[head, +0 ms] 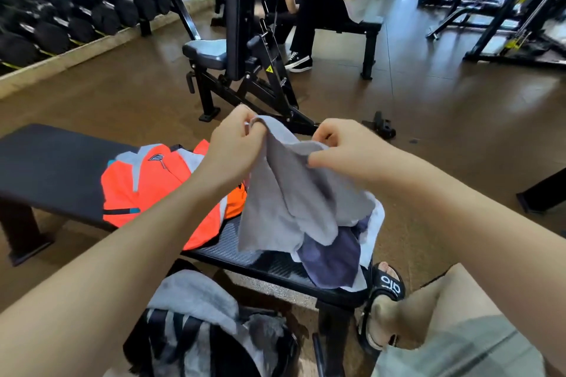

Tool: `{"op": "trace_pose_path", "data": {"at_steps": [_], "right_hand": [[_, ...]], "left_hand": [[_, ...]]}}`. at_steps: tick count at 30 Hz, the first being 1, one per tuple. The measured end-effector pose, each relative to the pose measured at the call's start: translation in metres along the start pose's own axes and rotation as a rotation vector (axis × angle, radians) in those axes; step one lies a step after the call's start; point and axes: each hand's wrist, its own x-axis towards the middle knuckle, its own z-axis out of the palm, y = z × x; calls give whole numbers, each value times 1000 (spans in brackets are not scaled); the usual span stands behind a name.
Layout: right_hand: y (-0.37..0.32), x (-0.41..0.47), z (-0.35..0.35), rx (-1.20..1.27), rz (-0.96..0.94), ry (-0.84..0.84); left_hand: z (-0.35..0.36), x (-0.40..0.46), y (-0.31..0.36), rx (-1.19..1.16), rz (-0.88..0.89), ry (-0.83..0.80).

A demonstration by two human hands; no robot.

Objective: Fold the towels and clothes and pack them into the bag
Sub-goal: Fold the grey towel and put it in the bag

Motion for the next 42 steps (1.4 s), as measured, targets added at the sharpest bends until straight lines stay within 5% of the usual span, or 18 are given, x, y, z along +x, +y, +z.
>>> {"op": "trace_pose_path", "data": {"at_steps": [3,12,21,30,42], "right_hand": [[-11,-1,14,280,67,-74],[-16,7,14,839,134,134],[-17,13,11,739,-15,320],[-3,20,-8,590,-30,650],[24,26,-19,473,73,695]], "left_hand": [[8,-3,13,39,86,-9],[18,-27,1,169,535,-174],[38,-51,-7,-120,266,-401],[23,-52,-45,29,272,-464],[-30,-8,-39,171,373,-181]]}}
